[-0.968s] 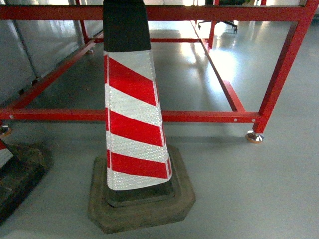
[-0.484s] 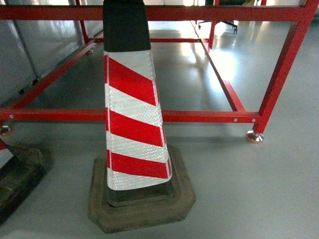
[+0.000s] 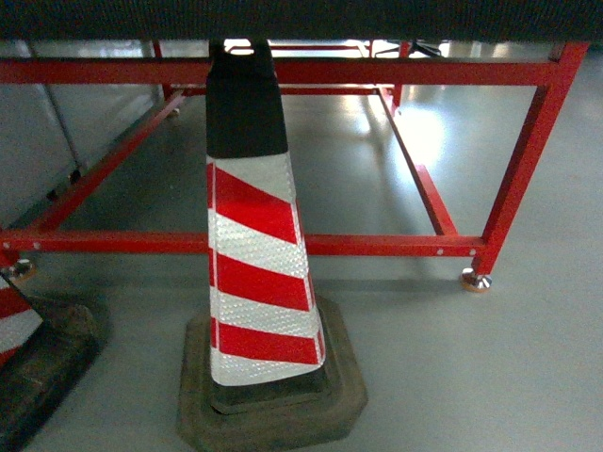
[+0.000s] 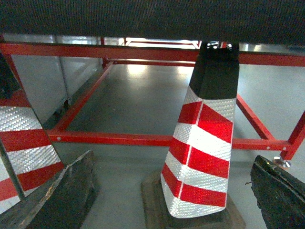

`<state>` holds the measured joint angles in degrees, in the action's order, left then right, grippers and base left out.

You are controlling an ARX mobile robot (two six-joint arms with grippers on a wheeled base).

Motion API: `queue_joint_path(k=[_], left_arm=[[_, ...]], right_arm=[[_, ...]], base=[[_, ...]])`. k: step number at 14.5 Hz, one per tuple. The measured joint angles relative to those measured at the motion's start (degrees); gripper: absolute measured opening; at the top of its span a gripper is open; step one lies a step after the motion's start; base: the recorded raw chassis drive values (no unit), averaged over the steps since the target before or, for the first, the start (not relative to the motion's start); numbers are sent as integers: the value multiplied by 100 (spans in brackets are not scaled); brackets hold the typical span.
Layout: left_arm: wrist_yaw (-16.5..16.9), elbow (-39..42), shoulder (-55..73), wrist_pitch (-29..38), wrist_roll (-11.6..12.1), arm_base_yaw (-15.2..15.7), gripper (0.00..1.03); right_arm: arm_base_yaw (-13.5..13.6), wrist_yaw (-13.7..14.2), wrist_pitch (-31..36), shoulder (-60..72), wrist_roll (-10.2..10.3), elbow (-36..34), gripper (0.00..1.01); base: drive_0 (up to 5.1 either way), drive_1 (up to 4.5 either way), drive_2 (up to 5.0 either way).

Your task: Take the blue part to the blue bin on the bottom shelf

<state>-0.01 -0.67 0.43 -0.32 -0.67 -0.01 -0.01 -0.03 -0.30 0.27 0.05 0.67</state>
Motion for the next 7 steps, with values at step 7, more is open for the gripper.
queue_joint_path(k=[7], left_arm=[[4, 0, 0, 7, 11, 0, 98]], right_arm=[[0, 9, 7, 0, 15, 0, 98]], base=[[0, 0, 0]])
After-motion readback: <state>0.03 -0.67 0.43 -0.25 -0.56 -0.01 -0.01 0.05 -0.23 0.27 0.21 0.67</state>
